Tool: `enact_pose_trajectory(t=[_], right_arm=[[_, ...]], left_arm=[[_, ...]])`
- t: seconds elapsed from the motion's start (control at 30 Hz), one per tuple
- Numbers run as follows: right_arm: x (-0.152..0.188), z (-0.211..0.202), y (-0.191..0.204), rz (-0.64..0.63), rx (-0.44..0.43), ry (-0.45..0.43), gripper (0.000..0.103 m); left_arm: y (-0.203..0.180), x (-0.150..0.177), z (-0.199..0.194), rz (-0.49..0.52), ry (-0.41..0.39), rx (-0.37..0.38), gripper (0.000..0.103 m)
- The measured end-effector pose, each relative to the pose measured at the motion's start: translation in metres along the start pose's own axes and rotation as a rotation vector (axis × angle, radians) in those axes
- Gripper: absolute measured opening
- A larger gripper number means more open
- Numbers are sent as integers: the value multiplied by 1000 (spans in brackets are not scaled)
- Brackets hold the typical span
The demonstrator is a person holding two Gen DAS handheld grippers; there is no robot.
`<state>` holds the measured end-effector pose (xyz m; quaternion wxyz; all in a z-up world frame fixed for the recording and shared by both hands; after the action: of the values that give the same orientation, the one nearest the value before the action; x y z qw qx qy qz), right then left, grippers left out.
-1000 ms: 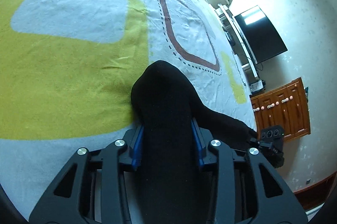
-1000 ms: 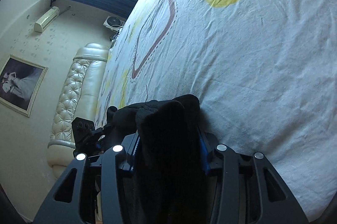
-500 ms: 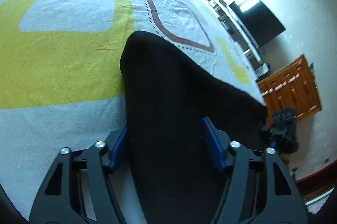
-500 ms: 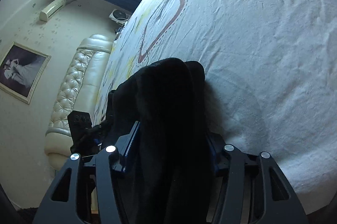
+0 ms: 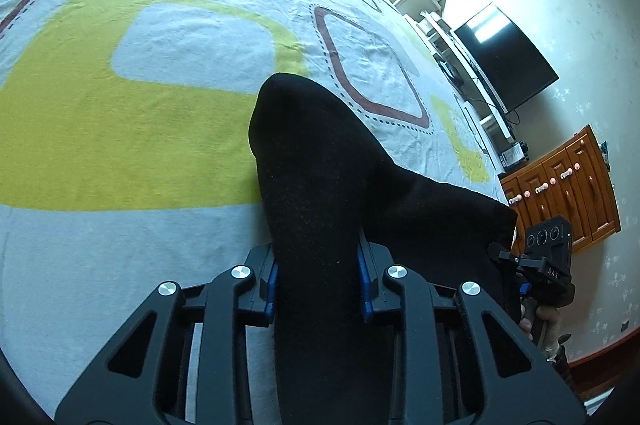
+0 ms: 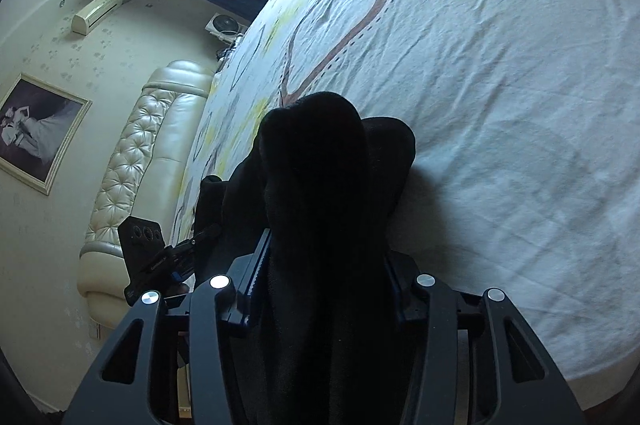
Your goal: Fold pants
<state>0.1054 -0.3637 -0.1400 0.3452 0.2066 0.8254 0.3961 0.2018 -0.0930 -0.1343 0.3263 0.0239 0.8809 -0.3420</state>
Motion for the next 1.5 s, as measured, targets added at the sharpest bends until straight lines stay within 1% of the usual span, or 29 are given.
enact_pose_trajectory(t=[0.13, 0.33, 0.5, 0.63, 0.8, 0.9, 1.03, 1.37, 1.5], right_arm=[[9, 32, 23, -9, -27, 39, 47], [27, 80, 60, -38, -65, 110, 47], [41, 114, 87, -54, -93, 154, 47], [51, 130, 99, -55, -102, 174, 47], [58, 132, 100, -54, -96, 177, 47], [60, 132, 99, -47, -96, 175, 47], [58, 132, 98, -41, -92, 177, 47], [46, 140, 96, -53, -86, 173, 47], [42, 142, 93, -33, -82, 177, 47]], left_arm=[[35, -12, -22, -52, -25, -34, 28], [85, -35, -55, -88, -61, -86, 28], [123, -51, -77, -131, -81, -108, 28], [141, -60, -86, -136, -90, -118, 28], [155, -61, -88, -176, -92, -97, 28], [153, -60, -88, -169, -100, -92, 28], [154, -57, -91, -189, -108, -74, 28], [151, -56, -93, -207, -124, -86, 29], [151, -55, -93, -221, -127, -93, 29]])
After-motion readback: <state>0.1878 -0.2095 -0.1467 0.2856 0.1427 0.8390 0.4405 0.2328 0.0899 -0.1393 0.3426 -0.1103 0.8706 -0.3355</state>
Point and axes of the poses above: each gripper's, at about its wrist camera, not at the fingertips, and z roughly the way its jaws point, y to its left, x to its underside, the point moved 9 cm from there along z, roughly the way its jaws point, and after that the axes turned 14 degrees about -y, right-handed, at the moved point
